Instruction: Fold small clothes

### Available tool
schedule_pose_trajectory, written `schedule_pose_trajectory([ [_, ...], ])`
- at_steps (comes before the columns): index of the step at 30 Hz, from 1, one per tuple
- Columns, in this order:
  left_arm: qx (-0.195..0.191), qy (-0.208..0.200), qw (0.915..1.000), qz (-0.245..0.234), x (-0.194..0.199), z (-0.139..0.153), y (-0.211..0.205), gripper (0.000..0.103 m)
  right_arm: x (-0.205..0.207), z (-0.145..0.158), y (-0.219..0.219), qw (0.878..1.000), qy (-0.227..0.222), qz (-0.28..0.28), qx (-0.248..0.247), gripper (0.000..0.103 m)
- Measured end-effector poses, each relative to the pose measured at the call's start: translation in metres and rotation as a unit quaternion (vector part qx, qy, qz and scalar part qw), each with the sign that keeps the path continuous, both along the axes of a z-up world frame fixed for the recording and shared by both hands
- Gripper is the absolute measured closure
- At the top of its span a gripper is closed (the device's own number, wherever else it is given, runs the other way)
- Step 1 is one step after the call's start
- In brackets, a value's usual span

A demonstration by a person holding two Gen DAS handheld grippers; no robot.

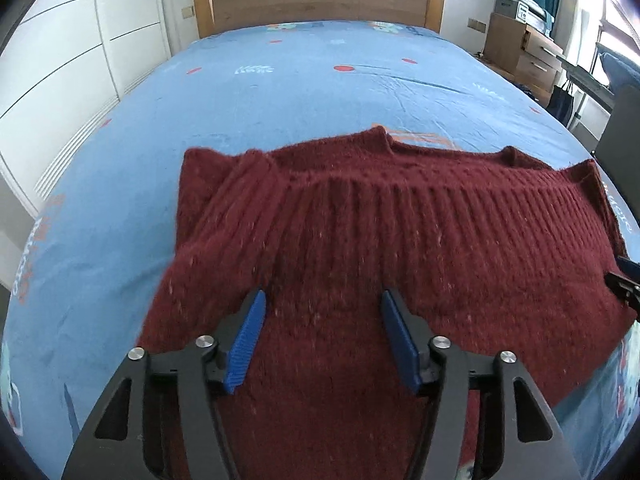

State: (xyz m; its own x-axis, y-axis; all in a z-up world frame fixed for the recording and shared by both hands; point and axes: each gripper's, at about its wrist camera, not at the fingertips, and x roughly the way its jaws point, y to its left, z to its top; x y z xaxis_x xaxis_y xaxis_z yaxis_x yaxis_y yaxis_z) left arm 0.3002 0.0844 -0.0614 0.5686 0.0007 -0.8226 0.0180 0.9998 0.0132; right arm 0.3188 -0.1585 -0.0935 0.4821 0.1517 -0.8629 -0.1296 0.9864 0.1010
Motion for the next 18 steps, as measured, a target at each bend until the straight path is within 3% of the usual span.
schedule_pose_trajectory([
  [7, 0.009, -0.004, 0.9999, 0.004, -0.024, 0.008, -0.004, 0.044, -0.019, 0.003, -0.006, 1.0, 0.0, -0.011, 0.008, 0.024],
  [14, 0.022, -0.015, 0.9994, 0.021, -0.027, 0.015, -0.005, 0.044, -0.016, 0.032, -0.008, 1.0, -0.017, -0.022, 0.002, 0.025],
  [18, 0.029, -0.011, 0.9993, 0.023, -0.029, 0.009, -0.007, 0.042, -0.01, 0.016, -0.004, 1.0, -0.001, -0.025, -0.011, 0.025],
])
